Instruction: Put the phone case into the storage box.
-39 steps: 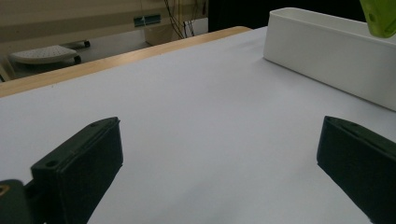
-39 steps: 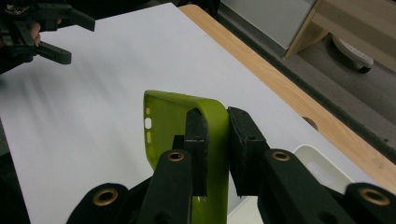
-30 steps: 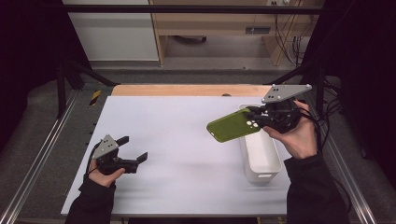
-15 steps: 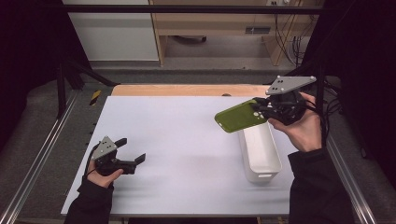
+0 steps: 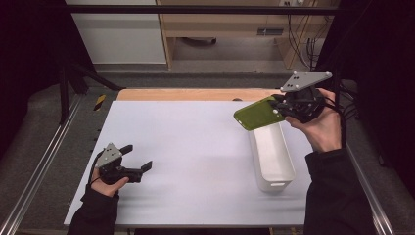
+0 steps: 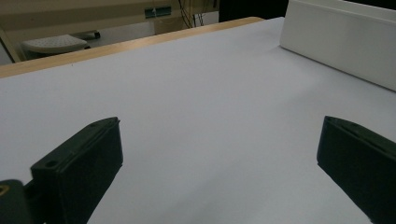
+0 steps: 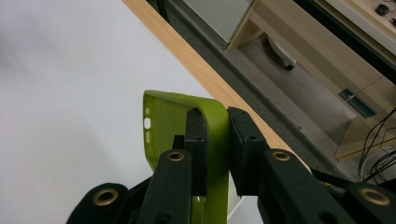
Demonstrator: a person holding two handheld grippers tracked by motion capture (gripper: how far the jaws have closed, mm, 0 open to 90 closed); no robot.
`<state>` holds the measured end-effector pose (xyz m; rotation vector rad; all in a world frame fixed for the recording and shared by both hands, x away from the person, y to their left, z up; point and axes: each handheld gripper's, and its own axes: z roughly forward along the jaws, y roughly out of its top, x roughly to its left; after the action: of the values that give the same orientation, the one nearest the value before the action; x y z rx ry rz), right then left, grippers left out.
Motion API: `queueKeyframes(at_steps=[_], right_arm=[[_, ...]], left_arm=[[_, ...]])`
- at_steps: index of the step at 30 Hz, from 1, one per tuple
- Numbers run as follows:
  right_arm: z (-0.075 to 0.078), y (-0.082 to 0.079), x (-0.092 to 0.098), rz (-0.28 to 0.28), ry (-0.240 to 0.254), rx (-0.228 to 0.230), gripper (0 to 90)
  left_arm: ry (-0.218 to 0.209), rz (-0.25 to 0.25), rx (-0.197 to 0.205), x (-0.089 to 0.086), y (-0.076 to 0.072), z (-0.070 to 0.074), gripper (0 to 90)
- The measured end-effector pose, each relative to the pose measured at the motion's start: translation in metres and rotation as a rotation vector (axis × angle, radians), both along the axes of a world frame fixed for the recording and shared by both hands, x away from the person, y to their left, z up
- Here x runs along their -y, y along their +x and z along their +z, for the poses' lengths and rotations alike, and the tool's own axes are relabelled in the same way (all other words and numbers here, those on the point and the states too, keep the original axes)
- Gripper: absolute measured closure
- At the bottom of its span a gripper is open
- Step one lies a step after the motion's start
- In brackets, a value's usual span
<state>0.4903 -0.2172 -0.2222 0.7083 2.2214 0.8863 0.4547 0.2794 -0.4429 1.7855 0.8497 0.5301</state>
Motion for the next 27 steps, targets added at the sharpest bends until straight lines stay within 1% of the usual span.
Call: queueKeyframes(at_steps=[12, 19, 27], right_arm=[[0.005, 0.008, 0.004, -0.029, -0.065, 0.032, 78.9], [0.002, 0.015, 0.007, -0.037, -0.115, 0.056, 78.9], [-0.001, 0.024, 0.009, -0.037, -0.151, 0.066, 78.9]], left_arm=[[0.003, -0.010, 0.004, 0.002, 0.000, -0.001, 0.3], [0.008, -0.013, 0.005, 0.002, 0.001, -0.002, 0.2], [0.009, -0.014, 0.005, 0.002, 0.001, -0.002, 0.2]])
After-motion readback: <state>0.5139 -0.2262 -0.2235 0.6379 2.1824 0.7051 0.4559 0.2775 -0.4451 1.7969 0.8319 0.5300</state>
